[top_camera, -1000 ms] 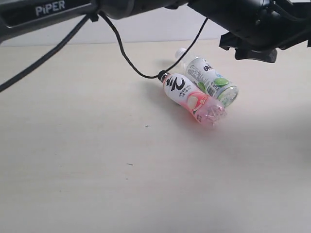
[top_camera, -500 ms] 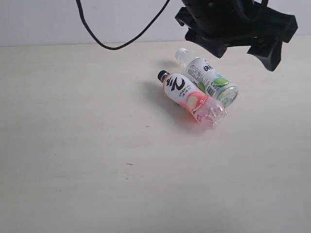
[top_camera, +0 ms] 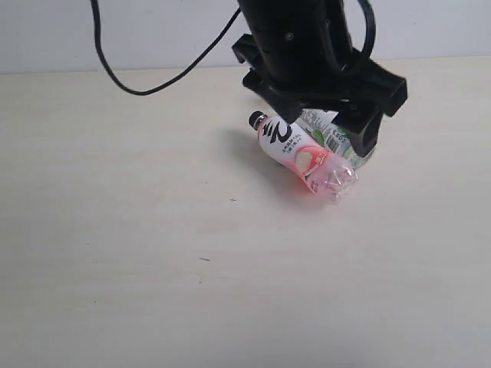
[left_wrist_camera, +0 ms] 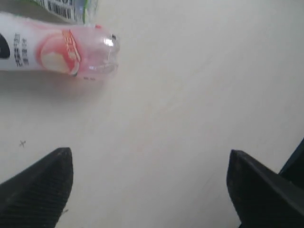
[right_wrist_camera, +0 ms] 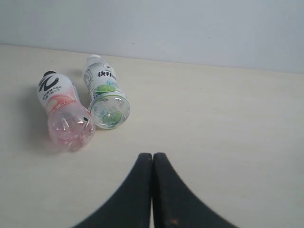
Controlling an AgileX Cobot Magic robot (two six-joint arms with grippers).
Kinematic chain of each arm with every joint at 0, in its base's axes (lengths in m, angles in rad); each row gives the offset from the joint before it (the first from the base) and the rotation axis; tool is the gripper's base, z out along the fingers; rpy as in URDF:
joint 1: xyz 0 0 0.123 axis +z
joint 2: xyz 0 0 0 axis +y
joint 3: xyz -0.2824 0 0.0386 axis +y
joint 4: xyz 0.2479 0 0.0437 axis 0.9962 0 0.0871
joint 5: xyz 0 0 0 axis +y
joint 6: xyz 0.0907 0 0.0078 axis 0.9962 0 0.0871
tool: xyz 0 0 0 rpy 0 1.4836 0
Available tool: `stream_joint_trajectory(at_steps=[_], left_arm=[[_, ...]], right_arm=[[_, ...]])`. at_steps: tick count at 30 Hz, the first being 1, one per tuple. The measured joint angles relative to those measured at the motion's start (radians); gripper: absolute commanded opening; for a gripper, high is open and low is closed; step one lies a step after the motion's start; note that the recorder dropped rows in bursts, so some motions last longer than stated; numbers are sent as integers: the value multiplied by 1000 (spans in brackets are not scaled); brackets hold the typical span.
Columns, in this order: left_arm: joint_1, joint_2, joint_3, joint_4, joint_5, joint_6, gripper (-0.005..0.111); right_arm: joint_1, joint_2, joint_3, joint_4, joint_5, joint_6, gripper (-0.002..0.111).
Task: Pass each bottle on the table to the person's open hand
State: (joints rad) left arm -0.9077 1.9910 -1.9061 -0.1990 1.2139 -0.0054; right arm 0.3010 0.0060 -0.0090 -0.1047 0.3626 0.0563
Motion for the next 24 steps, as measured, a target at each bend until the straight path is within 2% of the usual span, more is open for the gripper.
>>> stream_joint_trajectory(at_steps=[4, 15, 24], left_arm=[[0, -69, 151, 25, -55, -2, 83], [9, -341, 622, 32, -312, 5, 83], [9, -507, 963, 21, -586, 50, 83]], right_arm=[[0, 0, 0, 0, 0, 0, 0], [0, 0, 0, 0, 0, 0, 0], [0, 0, 0, 0, 0, 0, 0]])
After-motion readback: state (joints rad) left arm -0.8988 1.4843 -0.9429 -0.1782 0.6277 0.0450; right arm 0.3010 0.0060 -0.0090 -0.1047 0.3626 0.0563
